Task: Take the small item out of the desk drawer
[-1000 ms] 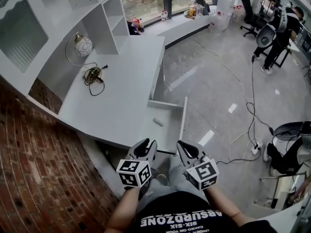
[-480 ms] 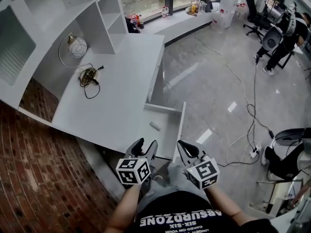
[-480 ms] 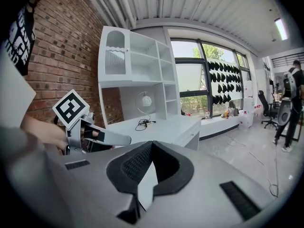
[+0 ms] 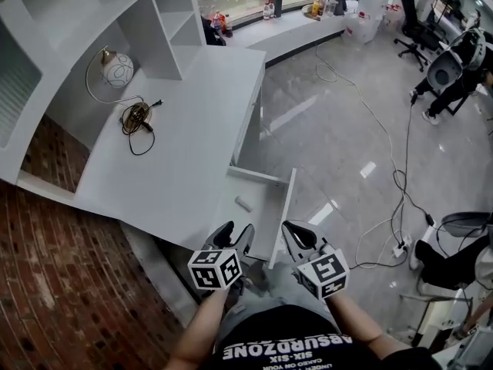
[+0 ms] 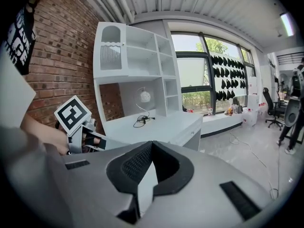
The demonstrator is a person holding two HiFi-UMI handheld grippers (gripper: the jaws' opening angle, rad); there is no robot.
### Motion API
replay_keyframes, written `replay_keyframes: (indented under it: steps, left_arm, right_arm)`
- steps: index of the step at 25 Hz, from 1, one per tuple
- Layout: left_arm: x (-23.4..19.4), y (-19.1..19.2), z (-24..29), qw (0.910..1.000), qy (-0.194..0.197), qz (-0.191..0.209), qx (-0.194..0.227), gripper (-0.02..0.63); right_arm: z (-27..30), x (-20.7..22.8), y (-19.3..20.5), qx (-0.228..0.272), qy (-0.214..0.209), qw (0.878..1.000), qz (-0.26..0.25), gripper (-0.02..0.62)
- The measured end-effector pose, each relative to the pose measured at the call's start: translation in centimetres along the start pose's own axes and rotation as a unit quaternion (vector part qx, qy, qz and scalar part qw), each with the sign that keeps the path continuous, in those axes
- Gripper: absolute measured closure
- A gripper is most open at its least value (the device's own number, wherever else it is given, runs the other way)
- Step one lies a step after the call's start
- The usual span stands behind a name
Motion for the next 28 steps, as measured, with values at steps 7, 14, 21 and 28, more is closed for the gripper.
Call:
replay_keyframes:
  steps: [7, 14, 21, 28]
  left_arm:
    - [-0.8, 0.1, 3.4, 0.9993, 0.009, -0.031, -0.018, 0.387]
    - [-2.5, 0.9, 6.1, 0.9964, 0.004, -0.075, -0.039, 0.387]
    - [-4.1, 1.4, 8.2, 0.9917, 0.009, -0.122, -0.039, 0.387]
    - [-5.9, 2.3, 10.2, 0.9869, -0.006, -0.154, -0.046, 0.387]
  right_arm:
    - [2.3, 2.3, -0.9, -0.008, -0.01, 1.0, -0.005, 0.597]
    - [4.6, 4.1, -1.4, -0.016, -0.021, 1.0, -0.009, 0.597]
    - [6.8, 4.9, -1.8, -0.024, -0.033, 0.999, -0.008, 0.597]
    - [8.4, 5.5, -1.5, -0.032, -0.045, 0.998, -0.011, 0.597]
Point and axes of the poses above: the fingertips, and each gripper's own axes: z forward along the fingers, x to its right, y out of its underside, the point moved 4 cm from there along -z, backward along the fingers, and after that the axes turned 11 degrees about -x, right-handed, at the moved point
